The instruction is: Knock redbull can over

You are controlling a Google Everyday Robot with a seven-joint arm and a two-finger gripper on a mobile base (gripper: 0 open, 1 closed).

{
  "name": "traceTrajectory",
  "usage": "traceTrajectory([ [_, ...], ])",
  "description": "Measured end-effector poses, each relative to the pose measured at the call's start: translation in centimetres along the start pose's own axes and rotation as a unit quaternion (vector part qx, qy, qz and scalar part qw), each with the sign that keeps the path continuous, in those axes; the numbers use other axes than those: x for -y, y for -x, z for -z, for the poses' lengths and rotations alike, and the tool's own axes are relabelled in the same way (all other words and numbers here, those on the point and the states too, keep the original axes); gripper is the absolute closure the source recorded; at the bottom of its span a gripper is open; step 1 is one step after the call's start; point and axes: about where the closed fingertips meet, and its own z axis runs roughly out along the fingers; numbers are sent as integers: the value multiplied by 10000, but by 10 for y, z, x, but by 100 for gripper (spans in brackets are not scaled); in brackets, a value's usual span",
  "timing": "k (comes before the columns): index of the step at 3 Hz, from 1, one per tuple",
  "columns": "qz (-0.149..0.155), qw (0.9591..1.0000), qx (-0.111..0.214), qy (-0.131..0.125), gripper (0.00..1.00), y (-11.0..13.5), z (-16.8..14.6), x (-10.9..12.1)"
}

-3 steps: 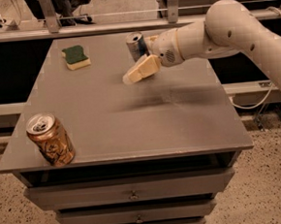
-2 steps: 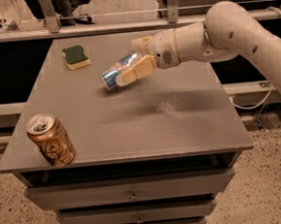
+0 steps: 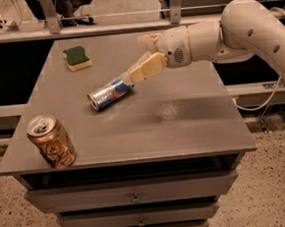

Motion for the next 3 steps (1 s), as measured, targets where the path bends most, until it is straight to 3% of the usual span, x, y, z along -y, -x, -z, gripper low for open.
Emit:
traceTrajectory([
  [2,538,9967,-191,-579,0,3,81,46],
  [3,699,9947,-135,-739,0,19,100,55],
])
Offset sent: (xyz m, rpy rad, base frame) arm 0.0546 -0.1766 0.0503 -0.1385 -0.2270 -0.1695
